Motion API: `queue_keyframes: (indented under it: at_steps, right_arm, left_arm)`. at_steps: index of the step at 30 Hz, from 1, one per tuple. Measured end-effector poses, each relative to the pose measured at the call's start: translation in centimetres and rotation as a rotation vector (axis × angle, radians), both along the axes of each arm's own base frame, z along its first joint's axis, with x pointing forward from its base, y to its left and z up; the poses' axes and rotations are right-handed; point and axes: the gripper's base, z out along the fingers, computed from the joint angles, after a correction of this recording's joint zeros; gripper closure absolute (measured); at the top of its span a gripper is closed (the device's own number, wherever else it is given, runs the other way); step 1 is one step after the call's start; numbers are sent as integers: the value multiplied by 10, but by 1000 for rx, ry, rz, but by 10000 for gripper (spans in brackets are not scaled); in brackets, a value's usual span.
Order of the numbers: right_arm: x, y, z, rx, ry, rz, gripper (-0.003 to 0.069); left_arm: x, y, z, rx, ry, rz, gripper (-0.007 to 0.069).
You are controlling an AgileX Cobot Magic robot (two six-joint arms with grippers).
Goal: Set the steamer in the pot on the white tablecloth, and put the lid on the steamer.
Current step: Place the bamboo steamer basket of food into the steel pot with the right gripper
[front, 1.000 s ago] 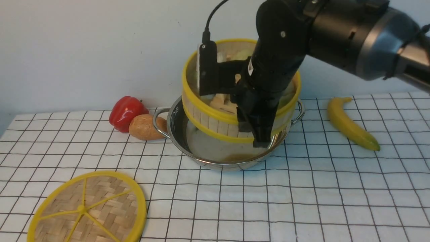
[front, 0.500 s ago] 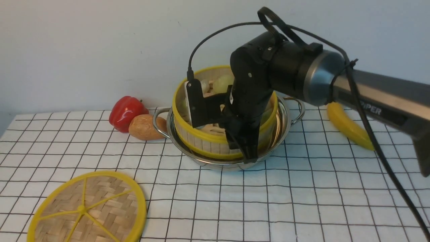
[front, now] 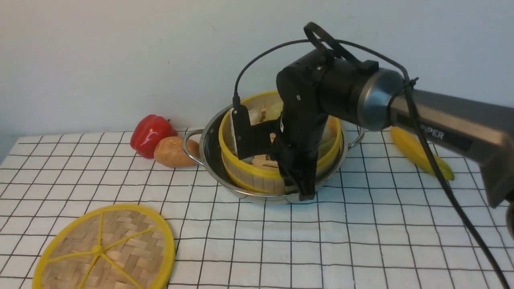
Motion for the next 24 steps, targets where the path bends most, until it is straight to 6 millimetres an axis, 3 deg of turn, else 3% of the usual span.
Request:
queue_keyframes:
  at_steps: [12, 24]
  right_arm:
    - [4, 2, -14, 42, 52, 15, 570]
    - [4, 2, -15, 48, 55, 24, 570]
  left_arm:
    - [0, 0, 0, 0, 0, 0, 365]
    - [0, 0, 0, 0, 0, 0, 365]
